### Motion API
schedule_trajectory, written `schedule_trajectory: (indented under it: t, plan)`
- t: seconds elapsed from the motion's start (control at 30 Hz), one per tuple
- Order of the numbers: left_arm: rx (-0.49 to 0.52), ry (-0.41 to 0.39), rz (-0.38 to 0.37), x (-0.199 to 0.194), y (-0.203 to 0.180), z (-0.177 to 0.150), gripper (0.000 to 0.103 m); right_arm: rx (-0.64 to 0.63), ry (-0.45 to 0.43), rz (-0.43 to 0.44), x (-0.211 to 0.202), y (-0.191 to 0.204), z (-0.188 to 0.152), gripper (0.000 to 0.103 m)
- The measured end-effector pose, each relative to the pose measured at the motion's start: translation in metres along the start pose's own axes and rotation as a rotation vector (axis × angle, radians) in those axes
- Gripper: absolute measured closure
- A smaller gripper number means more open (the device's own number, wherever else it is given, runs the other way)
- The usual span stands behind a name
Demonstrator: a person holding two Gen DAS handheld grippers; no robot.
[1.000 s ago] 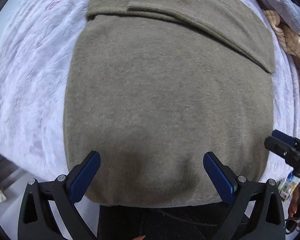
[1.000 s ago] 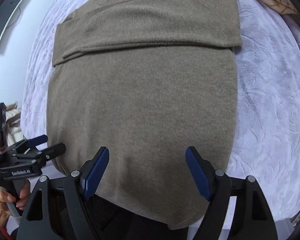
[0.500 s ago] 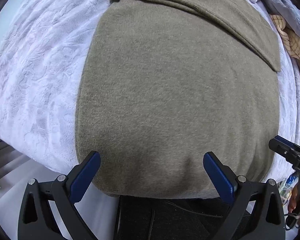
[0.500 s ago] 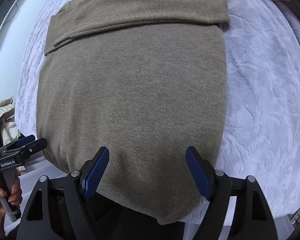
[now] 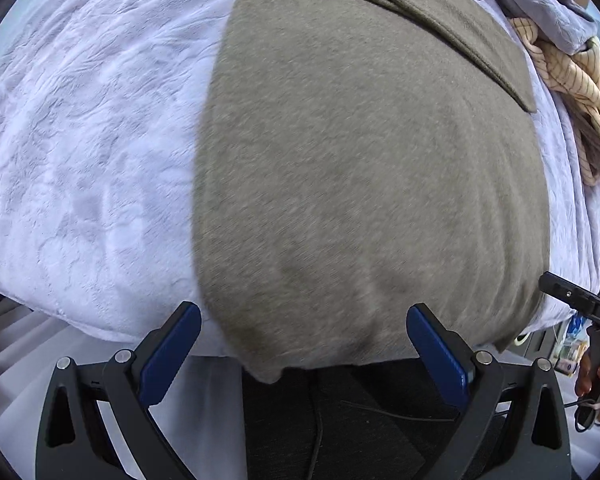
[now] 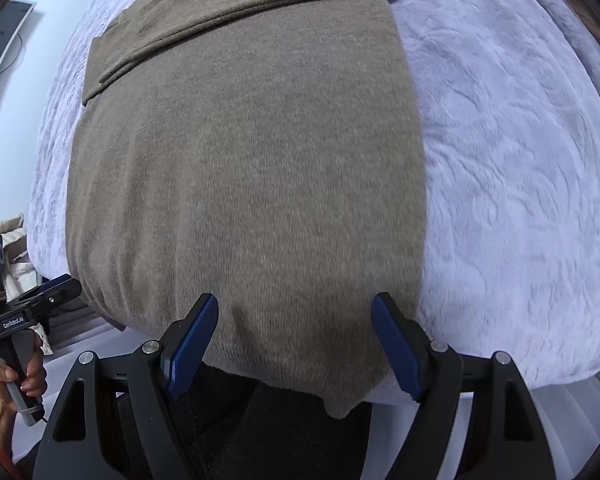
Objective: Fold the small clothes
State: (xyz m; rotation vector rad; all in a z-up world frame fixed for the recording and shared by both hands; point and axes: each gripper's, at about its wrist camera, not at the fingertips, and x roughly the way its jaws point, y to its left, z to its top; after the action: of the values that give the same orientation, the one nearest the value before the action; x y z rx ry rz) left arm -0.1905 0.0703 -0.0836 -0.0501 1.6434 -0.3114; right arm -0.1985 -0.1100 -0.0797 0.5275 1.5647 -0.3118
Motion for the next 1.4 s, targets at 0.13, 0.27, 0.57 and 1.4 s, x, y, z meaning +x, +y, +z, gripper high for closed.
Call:
schedule_trajectory:
  t: [0.13, 0.27, 0.57, 1.4]
  plan:
    - [0.011, 0.004, -0.011, -0.001, 0.013, -0.01, 0.0, 0.049, 0.0, 0.028, 0.0, -0.01, -0.013, 0.021]
    - [0.021, 0.023, -0.005, 0.004, 0.021, -0.02, 0.0, 0.064, 0.004, 0.02, 0.003, -0.012, -0.024, 0.021]
    - [0.029, 0.048, -0.016, 0.011, 0.029, -0.028, 0.0, 0.117, 0.03, 0.03, 0.013, -0.025, -0.047, 0.021]
    - [0.144, 0.072, -0.077, 0.029, 0.013, -0.02, 0.066, 0.193, 0.001, 0.232, 0.033, -0.041, -0.068, 0.048]
